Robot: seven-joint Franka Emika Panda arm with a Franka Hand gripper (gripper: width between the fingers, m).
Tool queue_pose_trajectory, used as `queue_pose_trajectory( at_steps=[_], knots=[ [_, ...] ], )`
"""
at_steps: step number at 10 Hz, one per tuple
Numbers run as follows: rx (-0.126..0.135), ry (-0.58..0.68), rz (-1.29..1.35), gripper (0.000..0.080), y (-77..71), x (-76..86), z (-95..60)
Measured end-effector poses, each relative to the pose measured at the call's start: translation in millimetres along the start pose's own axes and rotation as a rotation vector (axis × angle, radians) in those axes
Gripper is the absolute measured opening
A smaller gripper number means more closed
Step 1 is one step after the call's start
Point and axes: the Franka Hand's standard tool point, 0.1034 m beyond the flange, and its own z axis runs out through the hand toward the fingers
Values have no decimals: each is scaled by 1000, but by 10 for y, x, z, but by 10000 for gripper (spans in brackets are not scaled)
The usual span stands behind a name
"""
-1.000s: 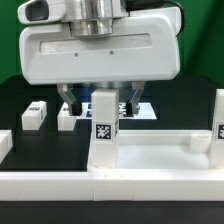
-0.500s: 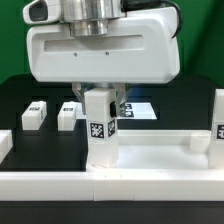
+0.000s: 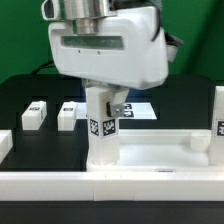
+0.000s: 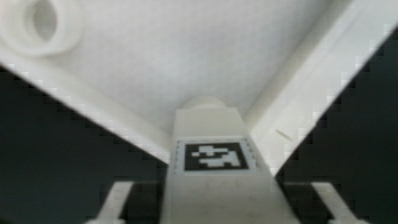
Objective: Assemble desk
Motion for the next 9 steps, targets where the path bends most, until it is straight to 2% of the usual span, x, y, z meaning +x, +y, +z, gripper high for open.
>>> queue_pose_trajectory(
  at_steps=[2,3,6,7,8,9],
  knots=[
    [18,-16,356,291,-92,-28,44],
    [25,-11,454,291,-110,-38,47],
    [26,3,572,291,-120,-46,39],
    [25,1,574,351,-117,-51,48],
    [26,1,570,487,-117,-51,48],
    [26,1,570,487,-117,-51,48]
  ],
)
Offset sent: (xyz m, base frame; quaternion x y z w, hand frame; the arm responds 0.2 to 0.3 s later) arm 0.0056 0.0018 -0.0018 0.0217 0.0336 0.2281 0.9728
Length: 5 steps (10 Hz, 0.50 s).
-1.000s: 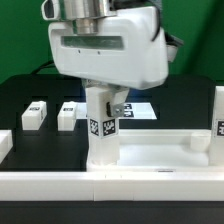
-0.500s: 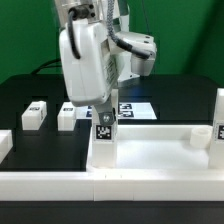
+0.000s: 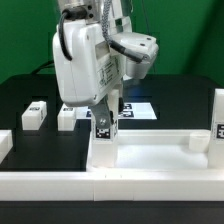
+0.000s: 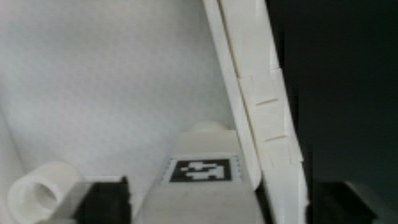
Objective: Assemble desk
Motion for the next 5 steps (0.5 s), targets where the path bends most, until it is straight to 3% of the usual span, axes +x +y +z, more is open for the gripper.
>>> queue_pose_trajectory(
  at_steps=[1,3,5],
  knots=[
    [1,-1,-10,617,-2,-2,-13],
    [15,-26,-47,647,38,-76,-249],
    [-27,-69,-67,647,142,-302,-480]
  ],
)
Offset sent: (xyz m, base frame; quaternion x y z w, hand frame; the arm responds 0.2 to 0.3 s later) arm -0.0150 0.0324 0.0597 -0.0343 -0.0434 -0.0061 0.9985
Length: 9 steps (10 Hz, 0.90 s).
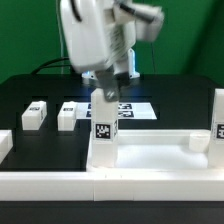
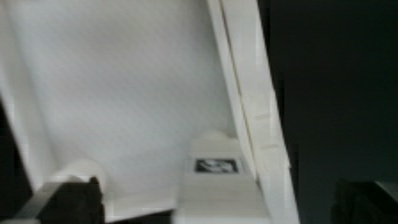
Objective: Assemble desk
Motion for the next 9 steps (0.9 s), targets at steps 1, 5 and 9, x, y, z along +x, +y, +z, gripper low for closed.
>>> queue_pose_trajectory(
  at_steps=[1,5,9],
  knots=[
    [13,9,0,649,-27,47,31],
    [-35,16,-39,649,153,-224,190],
    [-111,19,-54,649,521,-334,371]
  ],
)
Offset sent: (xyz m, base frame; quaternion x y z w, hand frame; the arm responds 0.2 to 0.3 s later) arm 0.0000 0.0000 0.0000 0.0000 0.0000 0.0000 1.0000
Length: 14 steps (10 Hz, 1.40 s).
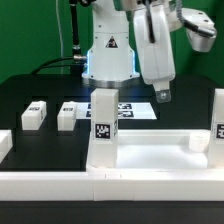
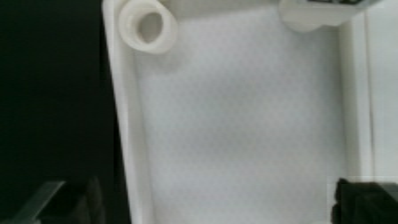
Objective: Assemble desk
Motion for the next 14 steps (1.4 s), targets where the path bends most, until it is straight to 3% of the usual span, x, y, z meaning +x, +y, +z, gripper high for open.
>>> queue_pose_trajectory(
  at_steps=[3,4,6,7,8,9,12,13,14],
  knots=[
    [-2,1,-5,649,13,-5,20],
    [34,19,-33,649,91,36,78],
    [35,66,-46,649,494,220,408],
    [40,96,-52,649,516,286,572],
    [61,125,-64,649,488,328,700],
    [61,143,-73,649,500,340,821],
    [24,167,-79,649,507,276,1113],
    [-22,153,-63,649,530,265,1128],
    [-50,138,-50,649,514,290,1072]
  ],
)
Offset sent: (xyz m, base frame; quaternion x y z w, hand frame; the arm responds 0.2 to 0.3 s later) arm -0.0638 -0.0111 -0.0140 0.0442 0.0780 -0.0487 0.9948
